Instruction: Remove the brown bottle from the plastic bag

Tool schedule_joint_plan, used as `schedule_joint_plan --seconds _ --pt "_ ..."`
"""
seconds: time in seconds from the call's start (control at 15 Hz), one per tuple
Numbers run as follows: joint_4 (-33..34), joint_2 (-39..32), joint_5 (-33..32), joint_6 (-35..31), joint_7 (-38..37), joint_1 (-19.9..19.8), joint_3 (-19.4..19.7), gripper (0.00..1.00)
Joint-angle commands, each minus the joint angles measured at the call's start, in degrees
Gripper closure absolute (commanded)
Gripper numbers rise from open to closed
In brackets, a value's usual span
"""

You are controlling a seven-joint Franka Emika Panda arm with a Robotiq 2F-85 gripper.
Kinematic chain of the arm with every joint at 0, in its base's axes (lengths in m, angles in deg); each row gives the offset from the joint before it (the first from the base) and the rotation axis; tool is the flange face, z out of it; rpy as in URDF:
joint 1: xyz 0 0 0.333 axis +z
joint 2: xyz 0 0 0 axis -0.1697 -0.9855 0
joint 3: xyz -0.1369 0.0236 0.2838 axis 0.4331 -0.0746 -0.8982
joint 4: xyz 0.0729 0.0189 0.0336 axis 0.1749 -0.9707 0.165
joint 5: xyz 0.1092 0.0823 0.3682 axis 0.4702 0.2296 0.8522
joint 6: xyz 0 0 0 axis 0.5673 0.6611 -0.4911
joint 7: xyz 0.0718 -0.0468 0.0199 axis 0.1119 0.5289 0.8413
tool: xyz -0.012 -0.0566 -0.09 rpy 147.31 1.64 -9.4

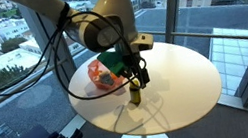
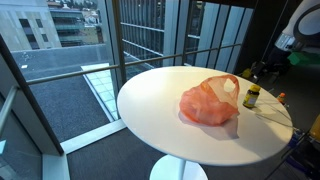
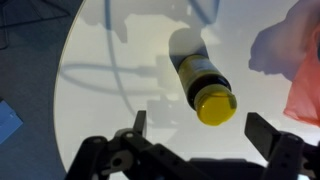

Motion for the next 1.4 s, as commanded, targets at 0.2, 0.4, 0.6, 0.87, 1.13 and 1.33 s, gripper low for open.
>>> schedule_joint_plan --seconds 0.2,0.4,0.6,0.87,1.13,1.33 --pt "-1.1 1.0 -2.4 0.0 -1.7 -0.9 0.5 0.00" --pt "-0.8 0.3 -3.7 0.1 -2.7 -0.9 0.6 0.00" --pt "-0.6 -0.4 -4.6 0.0 -3.3 -0.9 0.8 0.00" --pt "-0.6 -0.9 -4.7 0.0 -3.8 -1.0 1.2 0.00" --pt "-0.6 -1.1 -5.2 0.0 -4.7 -1.1 1.7 0.00" --pt "-0.5 -1.4 -5.6 -0.1 -5.1 -1.1 2.0 0.00"
